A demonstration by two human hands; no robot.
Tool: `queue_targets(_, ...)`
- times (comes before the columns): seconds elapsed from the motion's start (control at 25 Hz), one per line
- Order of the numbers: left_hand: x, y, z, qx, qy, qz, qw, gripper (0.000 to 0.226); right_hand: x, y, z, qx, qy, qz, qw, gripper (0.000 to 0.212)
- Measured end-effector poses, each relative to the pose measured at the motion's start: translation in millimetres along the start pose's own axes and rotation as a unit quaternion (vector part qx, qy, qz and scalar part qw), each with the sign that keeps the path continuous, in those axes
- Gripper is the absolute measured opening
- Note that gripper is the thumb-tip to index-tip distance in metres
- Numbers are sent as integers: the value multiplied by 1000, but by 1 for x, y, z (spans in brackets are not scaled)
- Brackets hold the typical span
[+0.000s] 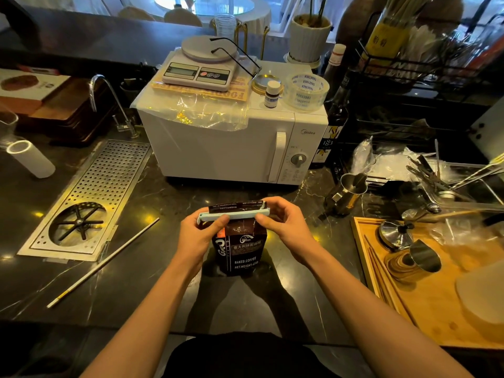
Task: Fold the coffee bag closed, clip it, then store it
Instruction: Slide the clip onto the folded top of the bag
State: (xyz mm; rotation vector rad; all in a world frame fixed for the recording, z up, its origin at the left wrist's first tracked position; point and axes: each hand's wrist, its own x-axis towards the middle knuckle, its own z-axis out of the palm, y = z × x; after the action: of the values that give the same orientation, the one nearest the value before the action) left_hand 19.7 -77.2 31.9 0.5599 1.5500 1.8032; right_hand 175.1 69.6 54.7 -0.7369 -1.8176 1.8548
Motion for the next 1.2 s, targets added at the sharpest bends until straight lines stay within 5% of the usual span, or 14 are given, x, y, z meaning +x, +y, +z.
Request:
queue_targets(0.6, 13, -1, 6, -21, -21, -13, 999, 17, 13, 9, 23, 12, 64, 12, 998, 19)
queue_targets(1.2, 13, 1, 6, -13, -66, -14, 998, 48, 12, 8, 33, -3, 71, 4, 997, 25)
